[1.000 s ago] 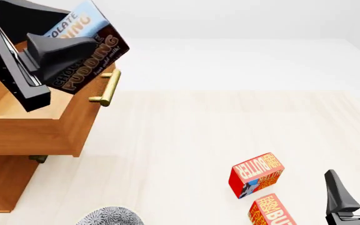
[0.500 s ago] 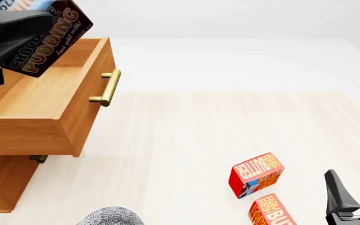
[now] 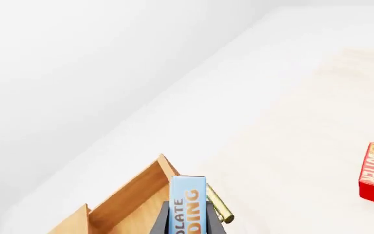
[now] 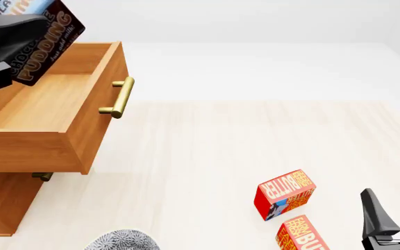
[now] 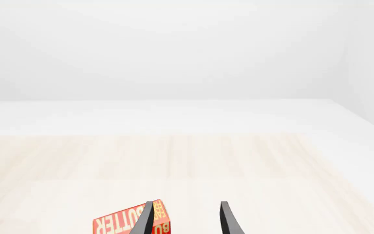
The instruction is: Put the chocolate pudding in the top drawer of the cabinet and close it.
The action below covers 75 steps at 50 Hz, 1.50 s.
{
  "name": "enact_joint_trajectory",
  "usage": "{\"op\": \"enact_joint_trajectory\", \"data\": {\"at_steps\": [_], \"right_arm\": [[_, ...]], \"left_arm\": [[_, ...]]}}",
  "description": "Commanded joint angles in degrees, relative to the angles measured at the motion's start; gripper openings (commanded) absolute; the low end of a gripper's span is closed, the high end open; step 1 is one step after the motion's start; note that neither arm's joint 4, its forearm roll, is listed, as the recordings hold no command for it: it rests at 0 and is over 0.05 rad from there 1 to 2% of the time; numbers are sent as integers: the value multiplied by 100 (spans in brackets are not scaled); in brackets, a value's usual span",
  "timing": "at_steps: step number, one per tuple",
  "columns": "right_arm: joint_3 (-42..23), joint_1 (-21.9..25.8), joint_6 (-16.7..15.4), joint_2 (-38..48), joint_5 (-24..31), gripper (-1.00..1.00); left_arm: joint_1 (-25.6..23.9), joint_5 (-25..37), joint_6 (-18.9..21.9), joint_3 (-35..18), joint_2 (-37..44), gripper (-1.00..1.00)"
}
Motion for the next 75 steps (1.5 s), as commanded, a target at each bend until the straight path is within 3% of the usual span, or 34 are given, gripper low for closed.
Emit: {"op": "enact_joint_trajectory", "data": {"at_steps": [1, 22, 54, 75], "right_arm": [[0, 0, -1, 0, 0, 100], [0, 0, -1, 1, 0, 100], [0, 1, 0, 2, -1, 100], [0, 0, -1, 2, -1, 100]], "left_arm": [[351, -207, -58, 239, 99, -100], [894, -464, -515, 621, 382, -100], [1437, -801, -465, 1165, 575, -100], [1428, -908, -691, 1340, 732, -100]]}}
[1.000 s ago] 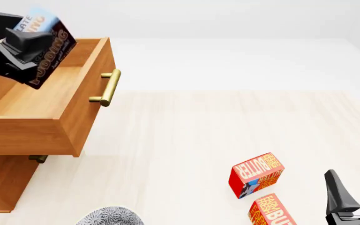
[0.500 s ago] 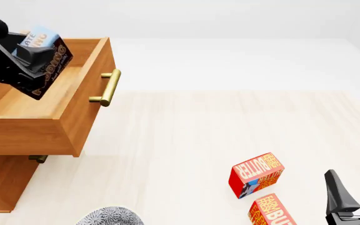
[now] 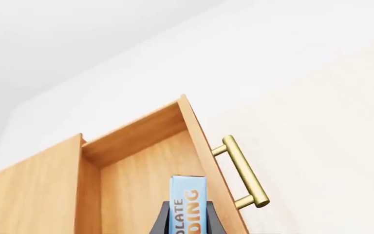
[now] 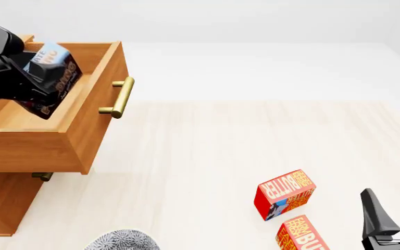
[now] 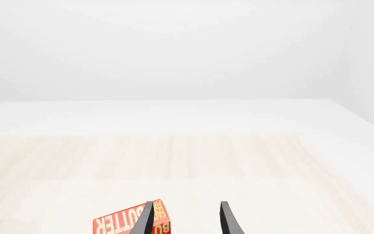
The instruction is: Put the chocolate pudding in the top drawer of the cabinet and close it.
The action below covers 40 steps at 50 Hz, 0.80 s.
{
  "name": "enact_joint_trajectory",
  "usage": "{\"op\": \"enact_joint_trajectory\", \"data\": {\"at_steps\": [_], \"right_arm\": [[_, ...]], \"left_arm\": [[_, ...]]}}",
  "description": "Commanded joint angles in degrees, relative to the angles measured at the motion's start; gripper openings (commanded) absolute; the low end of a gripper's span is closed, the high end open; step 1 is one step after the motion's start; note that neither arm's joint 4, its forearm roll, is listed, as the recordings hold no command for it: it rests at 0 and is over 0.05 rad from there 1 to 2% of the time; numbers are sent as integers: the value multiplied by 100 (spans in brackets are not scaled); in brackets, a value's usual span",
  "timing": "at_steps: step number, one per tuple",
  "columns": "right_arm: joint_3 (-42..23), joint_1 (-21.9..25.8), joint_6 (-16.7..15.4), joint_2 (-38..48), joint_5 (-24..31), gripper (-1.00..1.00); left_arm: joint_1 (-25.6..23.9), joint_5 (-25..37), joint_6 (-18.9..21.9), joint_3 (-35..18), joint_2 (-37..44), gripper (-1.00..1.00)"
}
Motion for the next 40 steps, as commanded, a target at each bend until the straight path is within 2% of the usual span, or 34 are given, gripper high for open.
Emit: {"op": "enact_joint_trajectory", "data": {"at_steps": [1, 40], "right_arm": [[0, -1, 1, -1, 0, 100], [0, 0, 1, 0, 0, 100]], "left_arm": [[-17, -57, -51, 59, 90, -100], [131, -384, -273, 458, 231, -100]]}}
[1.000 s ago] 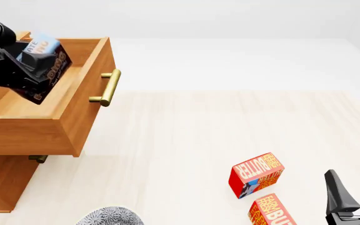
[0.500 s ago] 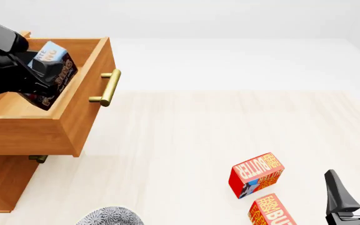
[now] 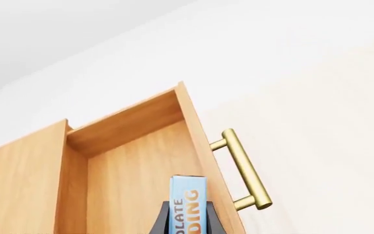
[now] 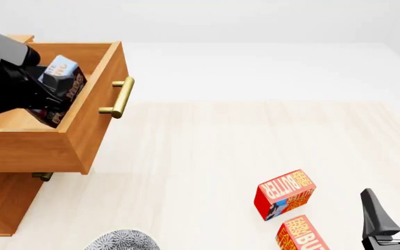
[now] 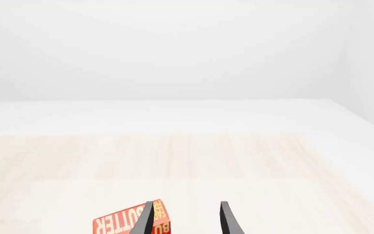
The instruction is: Put the chocolate pudding in the top drawer of the cabinet and close it.
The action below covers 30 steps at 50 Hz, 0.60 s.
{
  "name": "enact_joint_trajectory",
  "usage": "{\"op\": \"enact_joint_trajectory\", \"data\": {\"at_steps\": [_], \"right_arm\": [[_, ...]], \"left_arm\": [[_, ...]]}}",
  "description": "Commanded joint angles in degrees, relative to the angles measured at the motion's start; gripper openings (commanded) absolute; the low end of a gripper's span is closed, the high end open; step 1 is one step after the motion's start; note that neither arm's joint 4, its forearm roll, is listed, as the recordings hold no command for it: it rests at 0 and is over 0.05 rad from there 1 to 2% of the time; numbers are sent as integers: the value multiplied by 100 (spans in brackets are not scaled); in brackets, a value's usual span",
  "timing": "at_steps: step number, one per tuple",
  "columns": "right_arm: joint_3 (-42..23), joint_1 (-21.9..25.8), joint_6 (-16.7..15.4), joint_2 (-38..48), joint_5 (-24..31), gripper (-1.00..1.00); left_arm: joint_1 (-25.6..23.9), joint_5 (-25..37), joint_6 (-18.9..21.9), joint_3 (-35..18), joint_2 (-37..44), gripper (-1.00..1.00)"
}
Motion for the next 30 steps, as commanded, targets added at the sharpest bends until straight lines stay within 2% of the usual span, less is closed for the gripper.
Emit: {"op": "enact_joint_trajectory", "data": {"at_steps": [1, 4, 5, 6, 8, 12, 16, 21, 24, 25, 30], "right_arm": [[0, 0, 0, 1, 0, 100], [0, 0, 2, 3, -1, 100], [0, 1, -2, -2, 0, 100], [0, 0, 3, 2, -1, 100], [0, 0, 1, 3, -1, 100], [0, -1, 3, 1, 0, 100], [0, 0, 1, 1, 0, 100], [0, 1, 1, 3, -1, 100], [0, -1, 1, 0, 0, 100], [0, 1, 0, 0, 0, 100], [0, 0, 1, 1, 0, 100]], "left_arm": [[77, -53, 12, 116, -44, -100], [32, -32, -26, 89, -61, -100], [-74, 0, -121, 18, -3, 100], [-60, 54, -209, -28, -33, 100], [65, 127, -72, -42, -158, 100], [94, 300, -136, -229, -280, 100], [244, 681, 16, -719, -527, 100], [117, 1215, 142, -1448, -745, 100], [108, 1346, 159, -1647, -803, 100], [145, 1501, 232, -1911, -929, 100], [15, 1603, 319, -2009, -975, 100]]}}
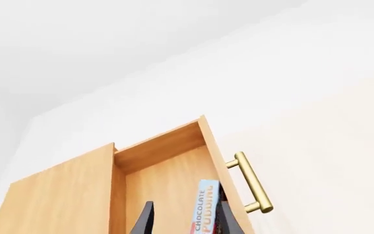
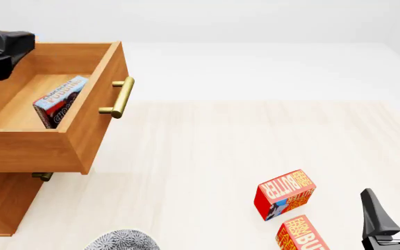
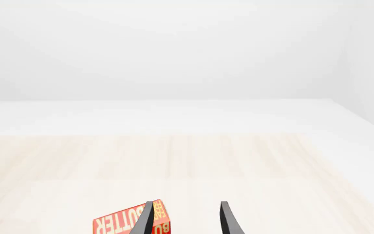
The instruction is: Put the chocolate pudding in the top drawer of the cabinet and close it.
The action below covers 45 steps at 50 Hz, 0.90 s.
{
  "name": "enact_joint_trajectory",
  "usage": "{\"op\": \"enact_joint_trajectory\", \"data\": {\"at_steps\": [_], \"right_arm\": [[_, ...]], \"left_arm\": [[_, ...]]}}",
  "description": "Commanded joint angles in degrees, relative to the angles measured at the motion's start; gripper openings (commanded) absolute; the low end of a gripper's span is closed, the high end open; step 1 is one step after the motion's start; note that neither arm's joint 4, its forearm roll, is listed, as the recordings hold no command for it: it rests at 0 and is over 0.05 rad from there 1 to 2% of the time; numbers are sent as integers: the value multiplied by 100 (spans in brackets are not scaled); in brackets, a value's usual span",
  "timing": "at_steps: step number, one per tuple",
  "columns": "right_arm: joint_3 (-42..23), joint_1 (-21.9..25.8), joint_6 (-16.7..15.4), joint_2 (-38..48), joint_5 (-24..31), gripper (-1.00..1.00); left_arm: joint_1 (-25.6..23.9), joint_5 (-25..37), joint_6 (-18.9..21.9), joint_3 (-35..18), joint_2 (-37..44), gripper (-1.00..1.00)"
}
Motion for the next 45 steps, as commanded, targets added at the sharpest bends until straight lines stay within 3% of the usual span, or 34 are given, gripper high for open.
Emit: {"op": "enact_joint_trajectory", "data": {"at_steps": [1, 15, 21, 45], "right_arm": [[0, 0, -1, -1, 0, 100], [0, 0, -1, 0, 0, 100], [0, -1, -1, 0, 0, 100], [0, 0, -2, -1, 0, 100]], "left_arm": [[-168, 565, 177, -758, -304, 100], [-731, 454, 163, -694, -209, 100], [-1186, 400, 41, -528, -147, 100], [-1888, 399, -230, -397, 231, 100]]}}
